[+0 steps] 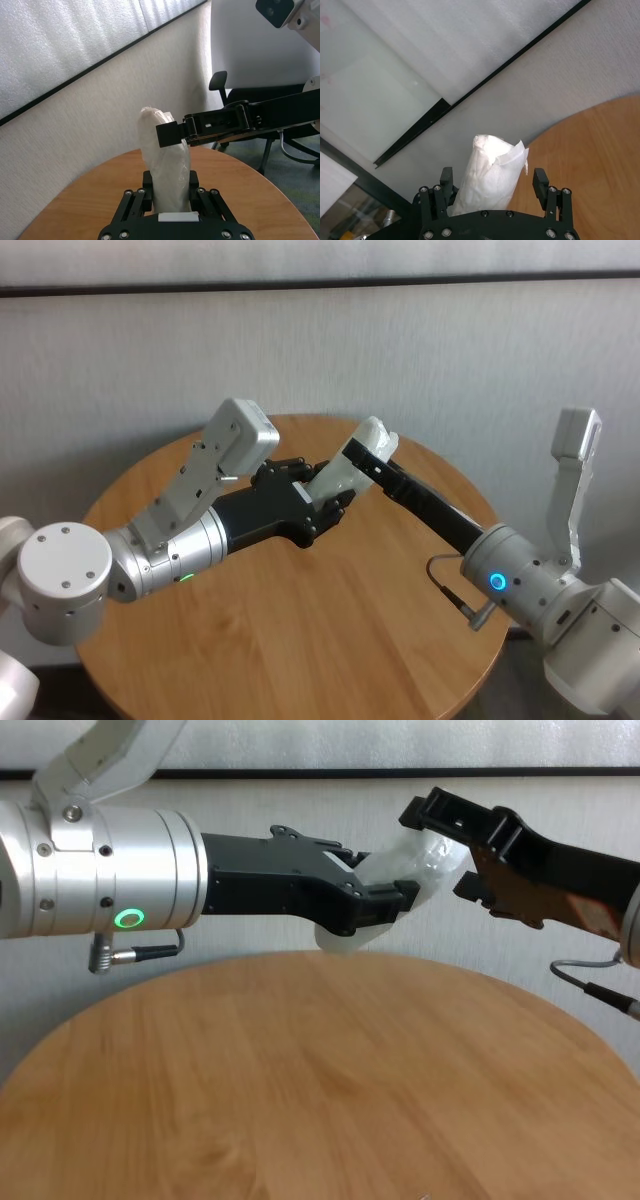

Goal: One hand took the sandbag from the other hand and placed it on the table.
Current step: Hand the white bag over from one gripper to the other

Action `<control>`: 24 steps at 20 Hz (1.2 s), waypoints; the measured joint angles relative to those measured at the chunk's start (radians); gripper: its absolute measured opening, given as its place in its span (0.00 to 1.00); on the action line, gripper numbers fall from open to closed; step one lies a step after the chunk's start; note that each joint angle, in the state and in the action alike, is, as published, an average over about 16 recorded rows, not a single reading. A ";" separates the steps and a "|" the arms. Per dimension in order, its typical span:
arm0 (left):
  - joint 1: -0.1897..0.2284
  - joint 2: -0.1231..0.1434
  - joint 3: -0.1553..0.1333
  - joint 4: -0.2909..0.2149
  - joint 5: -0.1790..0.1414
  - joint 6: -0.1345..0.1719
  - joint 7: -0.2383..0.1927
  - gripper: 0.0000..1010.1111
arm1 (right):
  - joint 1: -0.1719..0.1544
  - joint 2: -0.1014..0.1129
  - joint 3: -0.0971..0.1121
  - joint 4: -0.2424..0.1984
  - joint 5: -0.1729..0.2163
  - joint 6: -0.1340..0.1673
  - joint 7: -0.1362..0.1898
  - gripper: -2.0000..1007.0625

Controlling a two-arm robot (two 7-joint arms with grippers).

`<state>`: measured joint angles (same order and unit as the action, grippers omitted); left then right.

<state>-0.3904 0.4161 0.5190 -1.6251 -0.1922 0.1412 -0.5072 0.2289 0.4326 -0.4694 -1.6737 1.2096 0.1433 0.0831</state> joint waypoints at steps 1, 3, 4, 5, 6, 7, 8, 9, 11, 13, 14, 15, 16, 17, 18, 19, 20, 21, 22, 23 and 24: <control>0.000 0.000 0.000 0.000 0.000 0.000 0.000 0.42 | 0.003 0.000 -0.003 0.003 0.001 0.000 -0.001 1.00; 0.000 0.000 0.000 0.000 0.000 0.000 0.000 0.42 | 0.008 -0.001 -0.008 0.008 0.003 -0.001 -0.002 1.00; 0.000 0.000 0.000 0.000 0.000 0.000 0.000 0.42 | 0.011 -0.001 -0.011 0.011 0.004 -0.002 -0.003 1.00; 0.000 0.000 0.000 0.000 0.000 0.000 0.000 0.42 | 0.014 -0.002 -0.013 0.014 0.005 -0.002 -0.004 1.00; 0.000 0.000 0.000 0.000 0.000 0.000 0.000 0.42 | 0.017 -0.003 -0.016 0.017 0.006 -0.003 -0.004 1.00; 0.000 0.000 0.000 0.000 0.000 0.000 0.000 0.42 | 0.019 -0.004 -0.018 0.019 0.007 -0.003 -0.005 1.00; 0.000 0.000 0.000 0.000 0.000 0.000 0.000 0.42 | 0.022 -0.004 -0.020 0.022 0.007 -0.004 -0.005 1.00; 0.000 0.000 0.000 0.000 0.000 0.000 0.000 0.42 | 0.025 -0.005 -0.022 0.024 0.008 -0.004 -0.006 1.00; 0.000 0.000 0.000 0.000 0.000 0.000 0.000 0.42 | 0.030 -0.007 -0.026 0.030 0.008 -0.004 -0.007 1.00; 0.000 0.000 0.000 0.000 0.000 0.000 0.000 0.42 | 0.035 -0.008 -0.030 0.036 0.008 -0.004 -0.008 1.00; 0.000 0.000 0.000 0.000 0.000 0.000 0.000 0.42 | 0.038 -0.009 -0.032 0.038 0.009 -0.003 -0.009 1.00; 0.000 0.000 0.000 0.000 0.000 0.000 0.000 0.42 | 0.040 -0.010 -0.033 0.041 0.009 -0.003 -0.009 1.00; 0.000 0.000 0.000 0.000 0.000 0.000 0.000 0.42 | 0.042 -0.011 -0.035 0.043 0.009 -0.002 -0.010 1.00; 0.000 0.000 0.000 0.000 0.000 0.000 0.000 0.42 | 0.044 -0.012 -0.036 0.045 0.009 -0.002 -0.010 1.00; 0.000 0.000 0.000 0.000 0.000 0.000 0.000 0.42 | 0.046 -0.012 -0.037 0.047 0.009 -0.001 -0.011 1.00; 0.000 0.000 0.000 0.000 0.000 0.000 0.000 0.42 | 0.047 -0.013 -0.038 0.048 0.009 -0.001 -0.011 1.00; 0.000 0.000 0.000 0.000 0.000 0.000 0.000 0.42 | 0.048 -0.013 -0.039 0.050 0.009 0.000 -0.012 1.00; 0.000 0.000 0.000 0.000 0.000 0.000 0.000 0.42 | 0.049 -0.013 -0.040 0.051 0.008 0.000 -0.012 1.00; 0.000 0.000 0.000 0.000 0.000 0.000 0.000 0.42 | 0.050 -0.014 -0.041 0.052 0.008 0.001 -0.013 1.00; 0.000 0.000 0.000 0.000 0.000 0.000 0.000 0.42 | 0.051 -0.014 -0.041 0.052 0.008 0.001 -0.013 1.00; 0.000 0.000 0.000 0.000 0.000 0.000 0.000 0.42 | 0.052 -0.014 -0.042 0.053 0.008 0.002 -0.013 1.00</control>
<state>-0.3903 0.4161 0.5190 -1.6251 -0.1922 0.1412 -0.5072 0.2807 0.4187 -0.5110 -1.6206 1.2174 0.1450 0.0697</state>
